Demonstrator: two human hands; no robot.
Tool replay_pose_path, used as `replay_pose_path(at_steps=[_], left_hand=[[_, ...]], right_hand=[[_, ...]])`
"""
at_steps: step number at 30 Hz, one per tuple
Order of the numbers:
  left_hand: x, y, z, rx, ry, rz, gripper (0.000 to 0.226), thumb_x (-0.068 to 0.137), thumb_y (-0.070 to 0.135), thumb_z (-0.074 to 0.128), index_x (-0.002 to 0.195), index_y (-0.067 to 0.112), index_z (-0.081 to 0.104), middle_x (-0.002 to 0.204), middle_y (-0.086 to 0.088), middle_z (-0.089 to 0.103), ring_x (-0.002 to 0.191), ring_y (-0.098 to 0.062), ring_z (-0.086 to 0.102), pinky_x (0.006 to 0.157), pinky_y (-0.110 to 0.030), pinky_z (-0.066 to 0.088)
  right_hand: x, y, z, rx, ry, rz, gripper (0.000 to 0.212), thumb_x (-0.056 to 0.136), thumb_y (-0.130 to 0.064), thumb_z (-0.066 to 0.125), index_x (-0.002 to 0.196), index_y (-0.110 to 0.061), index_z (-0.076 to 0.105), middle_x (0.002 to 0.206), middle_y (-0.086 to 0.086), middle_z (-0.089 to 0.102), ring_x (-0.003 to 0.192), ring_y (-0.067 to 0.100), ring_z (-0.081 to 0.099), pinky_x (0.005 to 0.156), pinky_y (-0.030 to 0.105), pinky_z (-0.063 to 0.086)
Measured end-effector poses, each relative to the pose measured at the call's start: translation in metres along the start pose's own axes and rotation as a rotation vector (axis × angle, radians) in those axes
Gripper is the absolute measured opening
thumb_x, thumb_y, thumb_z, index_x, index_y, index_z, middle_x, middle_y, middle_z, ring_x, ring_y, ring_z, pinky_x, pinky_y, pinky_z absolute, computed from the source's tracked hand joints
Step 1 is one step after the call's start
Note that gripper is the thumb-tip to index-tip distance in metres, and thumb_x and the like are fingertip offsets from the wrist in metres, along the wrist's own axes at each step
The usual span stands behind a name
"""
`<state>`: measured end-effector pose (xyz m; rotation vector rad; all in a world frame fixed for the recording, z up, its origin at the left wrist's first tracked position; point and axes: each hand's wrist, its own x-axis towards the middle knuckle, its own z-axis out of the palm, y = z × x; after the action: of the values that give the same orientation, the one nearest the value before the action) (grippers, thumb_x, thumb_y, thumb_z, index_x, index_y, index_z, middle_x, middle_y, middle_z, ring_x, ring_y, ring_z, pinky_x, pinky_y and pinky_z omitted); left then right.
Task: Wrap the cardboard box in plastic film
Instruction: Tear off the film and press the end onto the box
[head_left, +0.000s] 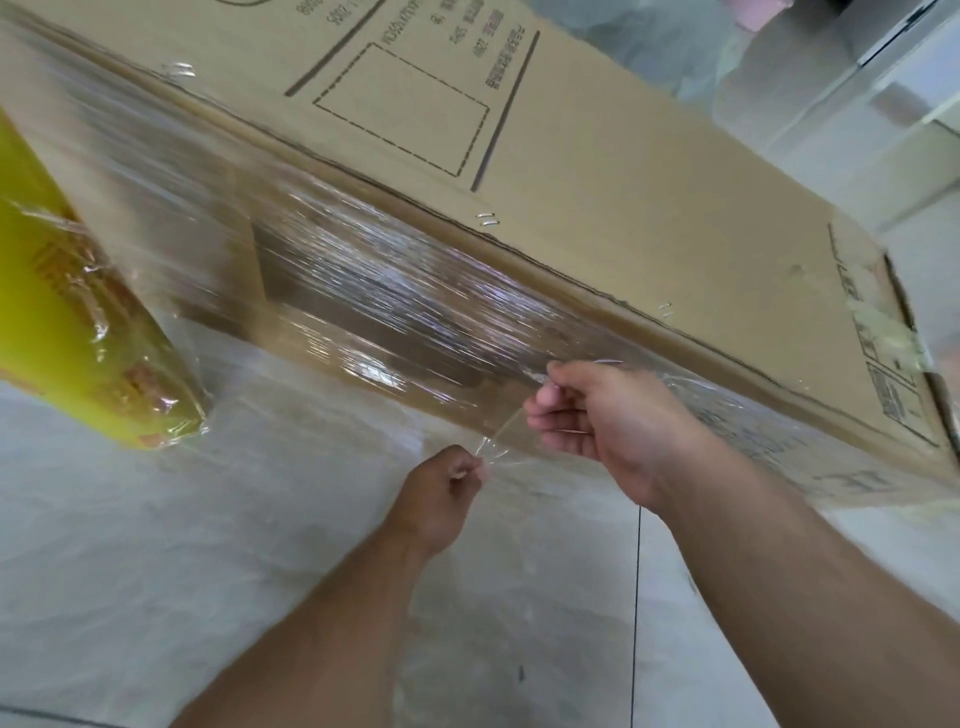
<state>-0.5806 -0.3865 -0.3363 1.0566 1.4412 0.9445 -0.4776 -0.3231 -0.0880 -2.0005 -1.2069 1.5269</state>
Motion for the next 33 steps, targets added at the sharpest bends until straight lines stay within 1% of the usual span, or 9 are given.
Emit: replay_pose_path(at_steps=[5, 10, 14, 17, 22, 26, 29, 31, 33], left_hand=[[0.001, -0.015, -0.004, 0.193, -0.133, 0.108, 0.016, 0.094, 0.009, 0.064, 0.086, 0.023, 0.064, 0.082, 0.004, 0.071, 0.081, -0.015, 0.068, 0.079, -0.030, 0.055], [0.012, -0.021, -0.009, 0.209, -0.108, 0.118, 0.018, 0.095, 0.006, 0.069, 0.085, 0.021, 0.074, 0.080, 0.011, 0.070, 0.077, 0.001, 0.064, 0.074, -0.018, 0.048], [0.017, -0.026, -0.018, 0.068, -0.078, -0.009, 0.029, 0.094, 0.004, 0.071, 0.076, 0.027, 0.071, 0.078, 0.008, 0.074, 0.075, -0.007, 0.068, 0.077, -0.023, 0.052], [0.023, -0.027, -0.026, 0.031, -0.066, -0.064, 0.027, 0.096, 0.007, 0.072, 0.076, 0.026, 0.073, 0.078, 0.003, 0.077, 0.076, -0.014, 0.072, 0.078, -0.027, 0.055], [0.038, -0.015, -0.026, -0.019, 0.026, -0.117, 0.021, 0.094, 0.005, 0.073, 0.078, 0.019, 0.076, 0.074, 0.004, 0.077, 0.069, -0.003, 0.068, 0.075, -0.025, 0.051], [0.054, 0.006, -0.022, -0.102, 0.153, -0.209, 0.012, 0.092, 0.008, 0.075, 0.082, 0.012, 0.079, 0.069, 0.008, 0.072, 0.063, -0.001, 0.062, 0.065, -0.016, 0.047], [0.069, 0.021, -0.009, -0.212, 0.247, -0.321, 0.014, 0.090, 0.005, 0.075, 0.079, 0.014, 0.077, 0.063, 0.011, 0.069, 0.064, -0.012, 0.064, 0.066, -0.019, 0.046], [0.075, 0.033, -0.002, -0.296, 0.285, -0.430, 0.012, 0.084, 0.007, 0.077, 0.075, 0.013, 0.075, 0.064, 0.006, 0.068, 0.075, -0.022, 0.068, 0.073, -0.022, 0.047], [0.083, 0.037, 0.002, -0.445, 0.305, -0.514, 0.016, 0.077, 0.009, 0.078, 0.067, 0.015, 0.068, 0.074, -0.002, 0.068, 0.084, -0.027, 0.069, 0.081, -0.028, 0.052]], right_hand=[[0.004, 0.000, 0.000, 0.007, 0.015, -0.006, 0.026, 0.108, -0.013, 0.060, 0.083, -0.011, 0.067, 0.072, 0.004, 0.069, 0.070, 0.019, 0.067, 0.067, 0.027, 0.059], [0.006, 0.004, 0.003, -0.075, 0.066, -0.050, 0.041, 0.103, -0.019, 0.067, 0.062, -0.015, 0.071, 0.070, 0.004, 0.071, 0.083, 0.027, 0.064, 0.099, 0.056, 0.060], [0.000, 0.005, 0.006, -0.201, 0.117, -0.102, 0.032, 0.078, -0.047, 0.064, 0.070, -0.020, 0.080, 0.081, 0.009, 0.062, 0.082, 0.025, 0.055, 0.085, 0.046, 0.045], [-0.001, 0.011, 0.003, -0.229, 0.154, -0.139, 0.046, 0.097, -0.042, 0.069, 0.076, -0.003, 0.073, 0.079, 0.011, 0.054, 0.072, 0.019, 0.050, 0.074, 0.036, 0.041], [0.012, -0.006, 0.012, -0.331, 0.277, -0.242, 0.045, 0.112, -0.034, 0.059, 0.085, -0.005, 0.081, 0.064, 0.004, 0.065, 0.039, 0.002, 0.048, 0.043, 0.016, 0.034], [0.024, -0.008, 0.018, -0.386, 0.239, -0.335, 0.039, 0.111, -0.027, 0.060, 0.080, -0.007, 0.075, 0.092, 0.007, 0.084, 0.087, 0.019, 0.075, 0.086, 0.028, 0.054], [0.022, -0.006, 0.008, -0.516, 0.124, -0.459, 0.030, 0.107, -0.017, 0.064, 0.088, 0.005, 0.071, 0.082, 0.021, 0.071, 0.070, 0.027, 0.059, 0.077, 0.044, 0.052], [0.022, -0.007, 0.001, -0.581, 0.095, -0.528, 0.020, 0.107, -0.011, 0.064, 0.096, 0.004, 0.072, 0.098, 0.027, 0.075, 0.082, 0.037, 0.069, 0.086, 0.048, 0.055], [0.019, -0.003, -0.003, -0.548, 0.122, -0.580, 0.021, 0.104, -0.006, 0.062, 0.090, -0.012, 0.077, 0.100, 0.016, 0.080, 0.098, 0.033, 0.077, 0.092, 0.047, 0.063]])
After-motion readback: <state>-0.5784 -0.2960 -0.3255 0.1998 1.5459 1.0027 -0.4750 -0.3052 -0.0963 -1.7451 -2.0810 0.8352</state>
